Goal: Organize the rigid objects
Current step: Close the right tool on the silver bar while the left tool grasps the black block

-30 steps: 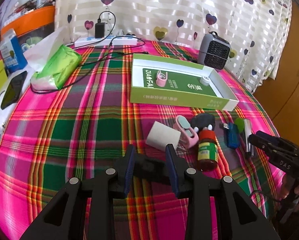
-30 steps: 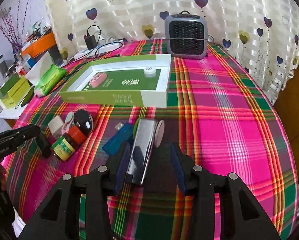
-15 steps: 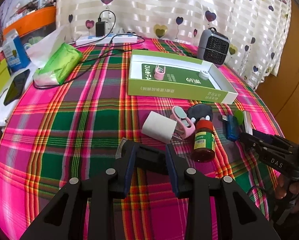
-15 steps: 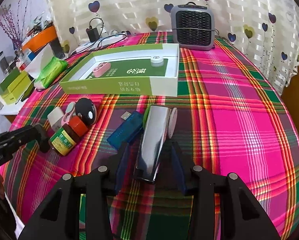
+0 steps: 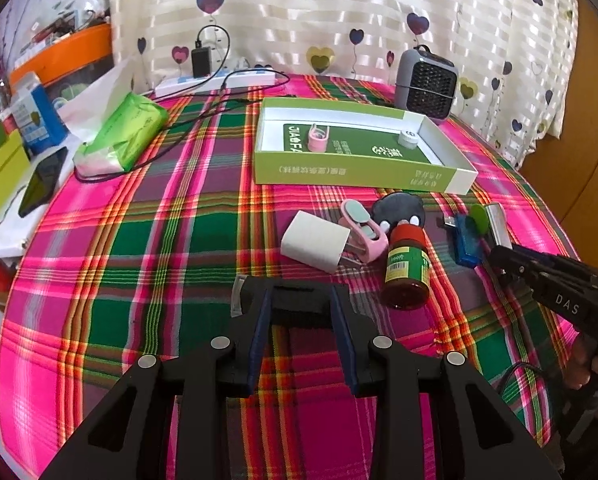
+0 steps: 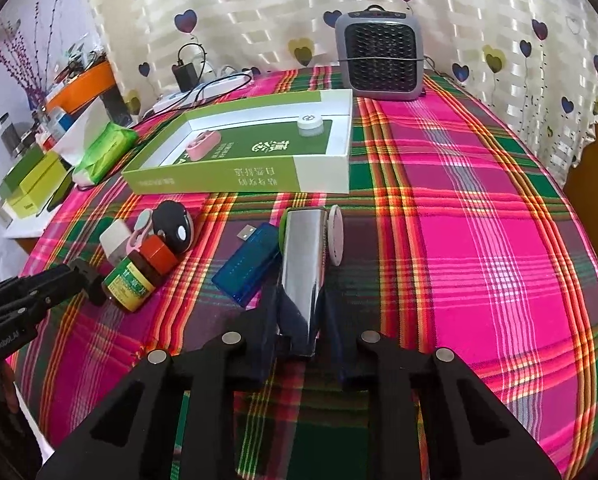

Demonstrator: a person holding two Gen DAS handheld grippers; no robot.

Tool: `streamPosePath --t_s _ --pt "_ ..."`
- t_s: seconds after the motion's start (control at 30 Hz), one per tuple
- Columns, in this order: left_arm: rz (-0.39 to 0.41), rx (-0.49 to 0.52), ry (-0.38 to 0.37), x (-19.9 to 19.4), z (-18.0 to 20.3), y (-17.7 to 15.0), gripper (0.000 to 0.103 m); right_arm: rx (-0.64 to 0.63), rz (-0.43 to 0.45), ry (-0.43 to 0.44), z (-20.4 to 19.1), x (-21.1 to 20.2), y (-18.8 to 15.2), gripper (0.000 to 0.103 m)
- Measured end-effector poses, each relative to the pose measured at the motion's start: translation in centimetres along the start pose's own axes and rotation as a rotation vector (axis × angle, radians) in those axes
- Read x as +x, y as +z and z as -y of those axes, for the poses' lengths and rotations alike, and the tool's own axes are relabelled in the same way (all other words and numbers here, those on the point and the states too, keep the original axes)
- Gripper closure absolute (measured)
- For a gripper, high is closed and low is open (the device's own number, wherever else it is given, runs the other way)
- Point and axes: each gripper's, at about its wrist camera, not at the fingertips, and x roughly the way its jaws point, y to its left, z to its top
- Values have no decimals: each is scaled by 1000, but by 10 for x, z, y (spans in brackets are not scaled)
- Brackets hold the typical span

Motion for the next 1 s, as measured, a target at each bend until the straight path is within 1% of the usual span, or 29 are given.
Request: streamPosePath --t_s 0.27,0.4,0.5,0.57,0.67,0.8,0.87,1.0 --pt "-14 5 -19 -4 -4 -5 73 -17 19 29 -4 -7 -4 80" --pt "-45 3 3 1 -10 -12 73 -16 25 51 -4 -12 -7 81" --pt "-59 -5 2 2 -14 -16 73 -16 27 67 -3 -15 -9 81" --pt "-60 -8 3 2 -15 -18 73 -19 28 77 -4 -18 -11 81" --pt "-55 -13 -6 1 -16 -18 73 -21 24 115 -4 -22 -13 83" --pt "-42 -11 -25 -3 -12 -16 73 -38 21 115 -6 -23 -16 84" --pt "-38 -6 -23 -4 -10 -15 73 -44 16 118 -6 -22 -18 92" --pt "-39 -16 -14 -3 -9 -12 73 -50 5 112 -5 -22 -21 92"
